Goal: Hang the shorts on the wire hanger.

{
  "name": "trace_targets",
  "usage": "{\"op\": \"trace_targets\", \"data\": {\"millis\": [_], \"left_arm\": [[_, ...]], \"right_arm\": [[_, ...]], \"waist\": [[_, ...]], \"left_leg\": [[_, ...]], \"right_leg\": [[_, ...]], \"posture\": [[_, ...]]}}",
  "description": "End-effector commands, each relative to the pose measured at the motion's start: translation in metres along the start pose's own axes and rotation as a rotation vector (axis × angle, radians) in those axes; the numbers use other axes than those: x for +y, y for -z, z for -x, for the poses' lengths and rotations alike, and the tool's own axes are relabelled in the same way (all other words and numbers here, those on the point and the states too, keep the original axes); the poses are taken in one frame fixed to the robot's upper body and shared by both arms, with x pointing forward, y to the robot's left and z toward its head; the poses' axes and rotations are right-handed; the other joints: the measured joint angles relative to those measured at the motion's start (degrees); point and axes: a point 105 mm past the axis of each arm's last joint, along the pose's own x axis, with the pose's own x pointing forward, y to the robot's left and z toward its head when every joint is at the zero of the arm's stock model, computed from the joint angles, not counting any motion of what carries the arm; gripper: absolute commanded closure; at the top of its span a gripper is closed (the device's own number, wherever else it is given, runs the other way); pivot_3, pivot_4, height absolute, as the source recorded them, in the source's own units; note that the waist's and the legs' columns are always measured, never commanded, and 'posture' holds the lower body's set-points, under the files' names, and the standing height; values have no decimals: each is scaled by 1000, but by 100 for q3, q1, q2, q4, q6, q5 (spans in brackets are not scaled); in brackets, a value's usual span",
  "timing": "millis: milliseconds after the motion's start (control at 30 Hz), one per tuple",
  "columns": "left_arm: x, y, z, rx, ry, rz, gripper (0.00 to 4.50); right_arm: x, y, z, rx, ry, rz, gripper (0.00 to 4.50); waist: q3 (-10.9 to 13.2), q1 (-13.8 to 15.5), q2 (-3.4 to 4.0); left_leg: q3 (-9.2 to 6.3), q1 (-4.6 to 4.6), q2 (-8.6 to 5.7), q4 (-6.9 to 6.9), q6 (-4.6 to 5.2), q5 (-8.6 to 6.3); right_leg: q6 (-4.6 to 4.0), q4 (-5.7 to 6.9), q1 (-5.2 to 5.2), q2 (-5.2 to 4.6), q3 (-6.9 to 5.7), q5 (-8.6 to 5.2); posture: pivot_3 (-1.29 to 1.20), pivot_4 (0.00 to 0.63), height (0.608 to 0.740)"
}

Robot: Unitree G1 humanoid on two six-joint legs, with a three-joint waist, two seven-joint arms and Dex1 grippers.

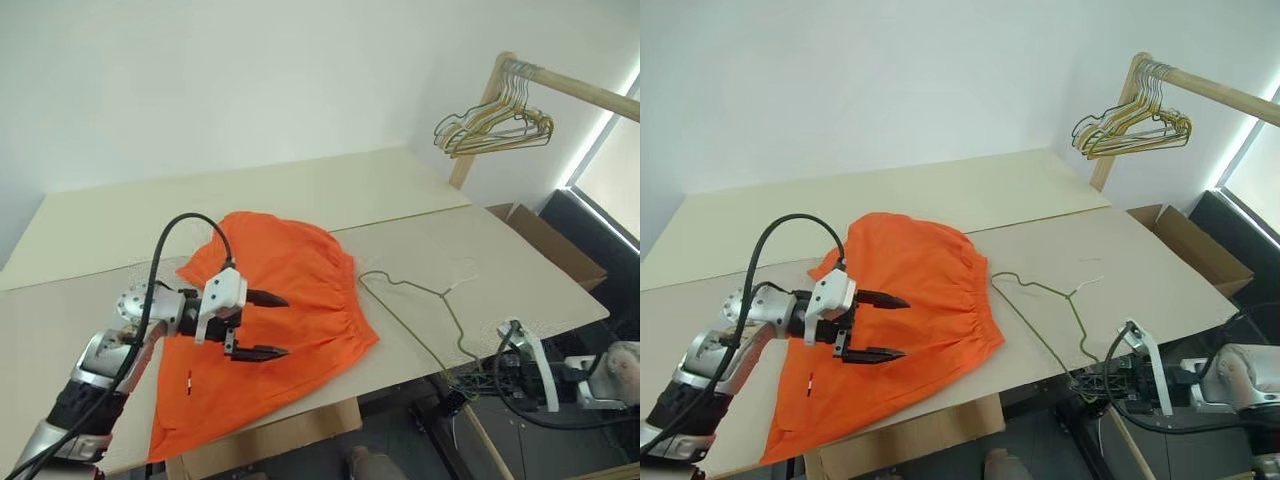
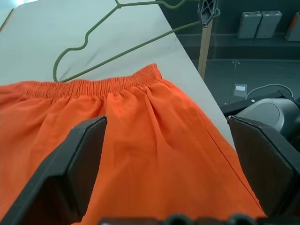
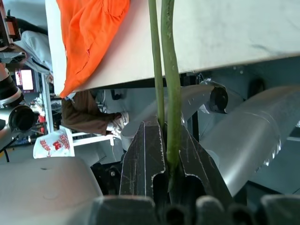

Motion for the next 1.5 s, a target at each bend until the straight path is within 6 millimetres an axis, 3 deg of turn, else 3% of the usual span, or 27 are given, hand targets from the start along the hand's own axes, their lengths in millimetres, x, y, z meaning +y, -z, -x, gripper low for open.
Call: {"op": "trace_targets", "data": {"millis": [33,433,600,800,1067,1200,1500], "left_arm": [[-2,-6,6,6,-29,-47,23],[-12,-1,0,64,-29,-73,23],[-9,-5,-2,55,-29,-86,23],[-7,-4,-2,80,-34,-107,23],[-12,-3,-6,74,-32,-103,23],[-11,-5,-9,65,-33,-106,23],[-14,-4,-11,67,-32,-108,23]], "right_arm": [[13,-11,-4,-2,-59,60,4500],[17,-25,-24,44,-132,44,4500],[6,-43,-40,-2,-105,-1,4500],[20,-48,-48,43,-177,44,4500],[18,-75,-58,-33,-179,18,4500],[17,-75,-69,-8,-181,16,4500],[13,-97,-72,-91,-139,27,4500]], "waist": [[1,23,1],[1,326,3],[1,328,4],[0,360,7],[0,357,8],[-1,372,8],[-2,369,9]], "left_leg": [[-2,-1,0,0,1,-1],[7,1,-2,3,3,-2],[11,2,-2,6,3,-2],[9,-2,-3,7,5,-3],[10,0,-2,9,6,-4],[10,-1,-2,9,6,-4],[9,5,-2,12,6,-3]], "right_leg": [[0,0,1,0,0,0],[2,-3,-4,-2,-2,3],[-2,-1,-3,-1,-2,6],[-38,-4,-6,-1,-3,29],[-42,1,-5,1,-3,32],[-44,-2,-5,0,-3,34],[-48,4,-1,2,-2,40]], "posture": [[-88,0,740],[-45,0,740],[-38,0,740],[-28,0,740],[-18,0,740],[-5,0,740],[6,0,740]]}}
